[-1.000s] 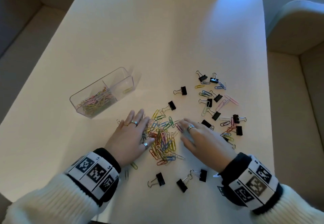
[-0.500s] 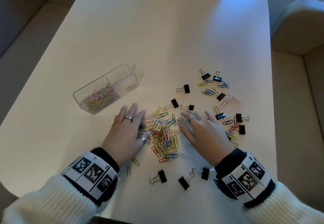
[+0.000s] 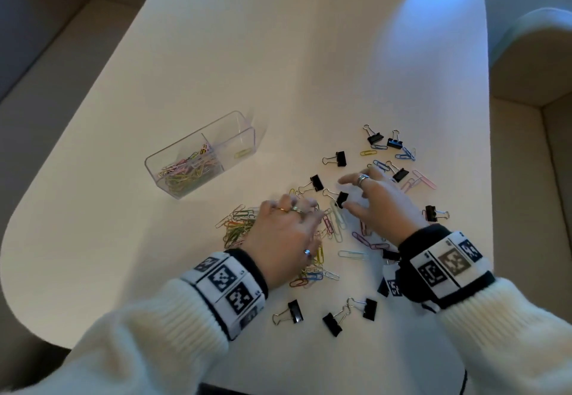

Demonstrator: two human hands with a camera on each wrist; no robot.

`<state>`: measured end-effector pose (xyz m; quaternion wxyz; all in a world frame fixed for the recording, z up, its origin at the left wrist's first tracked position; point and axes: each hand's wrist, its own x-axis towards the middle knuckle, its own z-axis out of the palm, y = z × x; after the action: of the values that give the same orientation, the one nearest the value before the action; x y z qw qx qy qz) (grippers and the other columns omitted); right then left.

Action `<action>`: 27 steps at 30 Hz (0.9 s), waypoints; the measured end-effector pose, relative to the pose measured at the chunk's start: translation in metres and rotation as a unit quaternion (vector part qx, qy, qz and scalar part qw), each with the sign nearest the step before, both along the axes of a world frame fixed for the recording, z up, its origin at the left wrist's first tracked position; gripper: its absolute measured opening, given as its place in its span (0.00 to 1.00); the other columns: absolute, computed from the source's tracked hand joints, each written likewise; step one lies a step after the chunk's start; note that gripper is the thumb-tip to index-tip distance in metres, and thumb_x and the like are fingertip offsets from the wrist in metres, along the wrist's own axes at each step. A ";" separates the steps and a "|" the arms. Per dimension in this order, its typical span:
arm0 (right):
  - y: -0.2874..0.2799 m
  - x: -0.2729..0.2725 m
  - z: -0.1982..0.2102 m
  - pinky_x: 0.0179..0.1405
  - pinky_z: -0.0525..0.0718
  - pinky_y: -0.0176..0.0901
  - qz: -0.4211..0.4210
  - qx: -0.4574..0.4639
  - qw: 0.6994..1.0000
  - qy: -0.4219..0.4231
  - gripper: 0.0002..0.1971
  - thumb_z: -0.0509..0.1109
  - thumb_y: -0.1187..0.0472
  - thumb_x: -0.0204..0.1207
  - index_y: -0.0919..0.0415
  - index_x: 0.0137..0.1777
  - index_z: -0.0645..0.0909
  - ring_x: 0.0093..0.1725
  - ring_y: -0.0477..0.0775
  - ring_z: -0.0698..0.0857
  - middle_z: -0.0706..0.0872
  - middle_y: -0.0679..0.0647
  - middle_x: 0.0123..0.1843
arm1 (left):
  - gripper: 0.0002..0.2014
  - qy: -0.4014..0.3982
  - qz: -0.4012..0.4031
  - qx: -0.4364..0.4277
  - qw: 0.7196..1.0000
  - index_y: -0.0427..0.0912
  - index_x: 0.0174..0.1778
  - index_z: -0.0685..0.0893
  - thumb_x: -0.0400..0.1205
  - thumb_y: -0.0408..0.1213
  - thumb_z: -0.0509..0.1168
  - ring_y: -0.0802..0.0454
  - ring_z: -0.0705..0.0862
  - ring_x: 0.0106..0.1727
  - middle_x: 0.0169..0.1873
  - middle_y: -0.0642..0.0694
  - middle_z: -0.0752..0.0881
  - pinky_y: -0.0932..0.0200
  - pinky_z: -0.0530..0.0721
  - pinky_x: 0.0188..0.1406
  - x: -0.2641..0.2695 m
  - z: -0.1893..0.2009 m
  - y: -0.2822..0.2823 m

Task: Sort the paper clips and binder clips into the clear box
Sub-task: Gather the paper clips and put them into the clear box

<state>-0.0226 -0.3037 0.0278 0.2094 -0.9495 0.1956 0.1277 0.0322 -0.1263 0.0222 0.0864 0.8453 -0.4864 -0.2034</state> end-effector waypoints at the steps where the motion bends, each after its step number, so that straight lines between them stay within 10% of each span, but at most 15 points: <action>1: -0.001 0.004 -0.001 0.52 0.80 0.38 0.007 0.014 1.000 0.014 0.18 0.68 0.56 0.76 0.50 0.66 0.76 0.48 0.51 0.81 0.73 0.51 0.61 | 0.26 -0.008 -0.030 0.020 0.999 0.46 0.76 0.60 0.83 0.49 0.54 0.44 0.59 0.77 0.78 0.48 0.60 0.42 0.58 0.72 -0.002 -0.002 -0.007; 5: -0.005 0.013 -0.007 0.47 0.73 0.32 0.020 0.045 0.999 0.013 0.13 0.69 0.59 0.75 0.53 0.59 0.81 0.45 0.45 0.77 0.73 0.47 0.52 | 0.31 -0.027 -0.115 0.100 0.988 0.43 0.79 0.48 0.84 0.52 0.49 0.40 0.50 0.79 0.81 0.48 0.45 0.34 0.50 0.74 -0.007 -0.014 -0.025; 12: -0.031 0.012 -0.012 0.34 0.69 0.23 -0.019 0.056 0.998 0.016 0.04 0.68 0.61 0.76 0.53 0.49 0.80 0.37 0.41 0.76 0.77 0.43 0.37 | 0.31 -0.046 -0.134 0.127 0.982 0.43 0.80 0.43 0.86 0.52 0.45 0.41 0.48 0.80 0.81 0.49 0.46 0.34 0.44 0.75 -0.005 -0.017 -0.024; 27: -0.032 0.001 -0.009 0.34 0.67 0.25 0.026 0.055 0.996 0.059 0.13 0.71 0.59 0.72 0.49 0.55 0.78 0.45 0.44 0.75 0.75 0.44 0.47 | 0.31 -0.052 -0.112 0.117 0.985 0.41 0.80 0.42 0.85 0.52 0.44 0.41 0.49 0.79 0.79 0.45 0.51 0.32 0.39 0.75 -0.011 -0.012 -0.035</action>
<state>-0.0220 -0.3362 0.0187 0.2464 -0.9320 0.1754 0.1995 0.0215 -0.1611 0.0100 -0.0616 0.7995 -0.5545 -0.2228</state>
